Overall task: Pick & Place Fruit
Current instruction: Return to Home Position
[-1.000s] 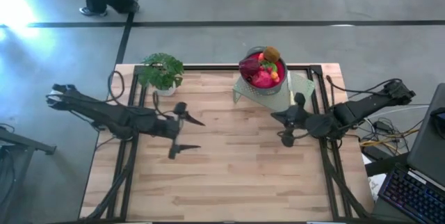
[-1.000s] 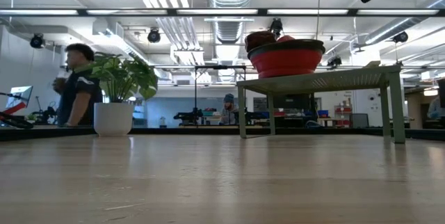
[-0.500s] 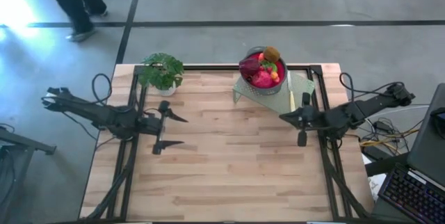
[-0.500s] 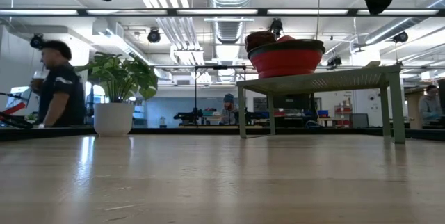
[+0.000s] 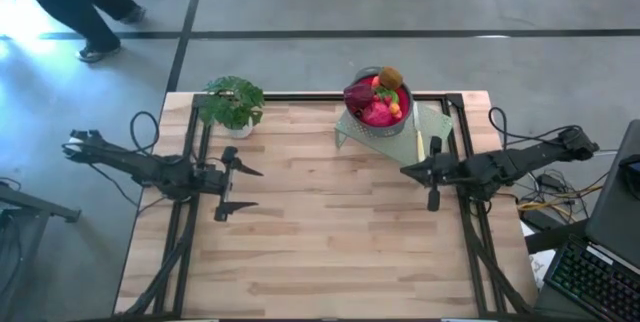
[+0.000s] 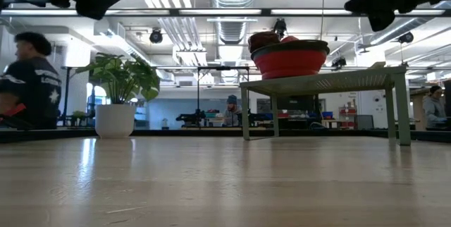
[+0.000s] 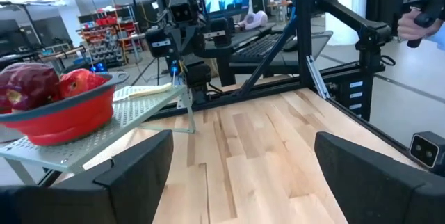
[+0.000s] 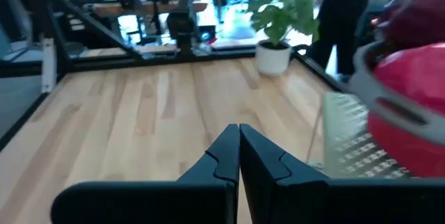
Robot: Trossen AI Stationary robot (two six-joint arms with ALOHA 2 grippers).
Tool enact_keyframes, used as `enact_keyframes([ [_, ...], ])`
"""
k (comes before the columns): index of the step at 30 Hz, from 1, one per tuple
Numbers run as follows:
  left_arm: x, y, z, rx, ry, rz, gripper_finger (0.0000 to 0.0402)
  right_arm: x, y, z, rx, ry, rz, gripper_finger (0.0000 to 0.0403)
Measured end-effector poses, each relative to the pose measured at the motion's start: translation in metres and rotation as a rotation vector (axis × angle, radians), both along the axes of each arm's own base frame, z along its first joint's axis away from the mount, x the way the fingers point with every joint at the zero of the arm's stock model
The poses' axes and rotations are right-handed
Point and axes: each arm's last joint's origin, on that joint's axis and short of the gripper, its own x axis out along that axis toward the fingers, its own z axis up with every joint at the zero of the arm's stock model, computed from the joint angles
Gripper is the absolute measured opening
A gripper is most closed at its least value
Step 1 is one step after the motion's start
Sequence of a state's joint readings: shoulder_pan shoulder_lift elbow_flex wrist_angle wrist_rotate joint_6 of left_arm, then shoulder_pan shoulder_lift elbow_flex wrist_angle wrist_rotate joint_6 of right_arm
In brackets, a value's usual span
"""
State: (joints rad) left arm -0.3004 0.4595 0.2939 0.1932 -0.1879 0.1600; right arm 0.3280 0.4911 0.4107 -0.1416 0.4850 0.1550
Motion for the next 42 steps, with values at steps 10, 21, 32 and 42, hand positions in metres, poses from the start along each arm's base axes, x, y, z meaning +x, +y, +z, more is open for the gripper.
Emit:
enact_keyframes([
  [10,-0.011,0.005,-0.019,-0.018,-0.036,0.056,0.0355,0.005,-0.009,-0.019,0.028,0.041,0.069,0.0008],
  [21,-0.023,0.009,-0.030,-0.040,-0.098,0.062,0.0355,0.006,-0.018,-0.039,0.052,0.073,0.118,0.0008],
  [32,-0.033,0.012,-0.036,-0.058,-0.110,0.061,0.0355,-0.008,-0.020,-0.038,0.033,0.024,0.171,0.0008],
  [42,-0.039,0.014,-0.039,-0.070,-0.099,0.060,0.0355,-0.033,-0.022,-0.031,0.036,-0.077,0.173,0.0008],
])
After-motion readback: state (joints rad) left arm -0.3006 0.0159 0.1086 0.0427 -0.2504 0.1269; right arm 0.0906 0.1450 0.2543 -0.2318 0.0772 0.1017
